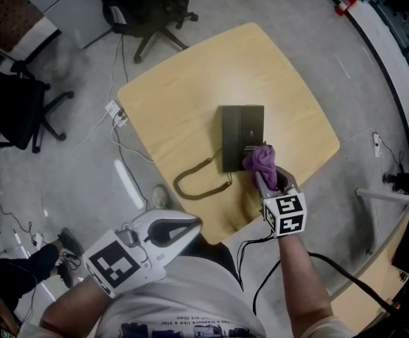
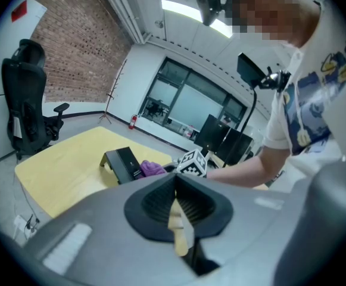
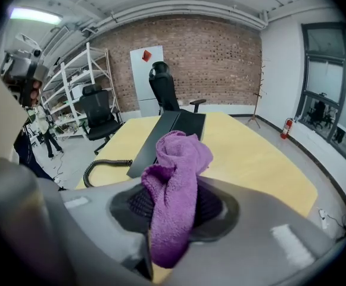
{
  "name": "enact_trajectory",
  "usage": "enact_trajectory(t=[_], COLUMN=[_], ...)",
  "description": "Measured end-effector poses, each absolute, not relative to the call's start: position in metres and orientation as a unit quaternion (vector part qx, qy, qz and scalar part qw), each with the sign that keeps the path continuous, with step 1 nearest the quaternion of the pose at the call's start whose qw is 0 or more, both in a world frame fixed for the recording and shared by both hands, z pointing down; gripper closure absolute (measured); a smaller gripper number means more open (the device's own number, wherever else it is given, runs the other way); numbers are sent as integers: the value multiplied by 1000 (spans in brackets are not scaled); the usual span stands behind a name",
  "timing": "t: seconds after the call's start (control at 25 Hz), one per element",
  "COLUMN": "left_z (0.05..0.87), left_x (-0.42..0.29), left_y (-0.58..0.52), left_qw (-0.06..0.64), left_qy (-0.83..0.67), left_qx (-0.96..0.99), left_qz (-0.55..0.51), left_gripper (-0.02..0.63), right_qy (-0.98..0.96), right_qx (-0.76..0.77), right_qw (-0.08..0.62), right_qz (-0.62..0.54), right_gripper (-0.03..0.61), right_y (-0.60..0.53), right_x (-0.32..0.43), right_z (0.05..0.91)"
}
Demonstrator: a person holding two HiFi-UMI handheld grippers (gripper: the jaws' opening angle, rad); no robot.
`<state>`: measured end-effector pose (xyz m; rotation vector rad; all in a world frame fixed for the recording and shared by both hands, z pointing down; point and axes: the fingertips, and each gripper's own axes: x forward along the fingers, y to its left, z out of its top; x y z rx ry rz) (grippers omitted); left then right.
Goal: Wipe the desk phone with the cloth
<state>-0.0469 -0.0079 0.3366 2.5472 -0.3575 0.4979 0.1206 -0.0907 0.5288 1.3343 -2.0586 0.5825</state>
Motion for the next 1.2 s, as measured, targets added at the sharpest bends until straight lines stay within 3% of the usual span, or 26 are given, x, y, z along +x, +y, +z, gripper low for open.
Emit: enact_trajectory(t=[0.44,1.2], left_z=[330,334], left_x=[-50,-41], left_y=[-14,-11], left_qw=[252,254], left_qy=[-154,-157], left_qx=[937,935], left_qz=[185,189], left_gripper=[610,609], right_qy=[-796,-788], right_qx=[543,509], right_qw=[227,246], right_qz=[143,243], right_gripper=[458,457], right_y=[-209,-152], right_x=[149,144], right_z=[447,531])
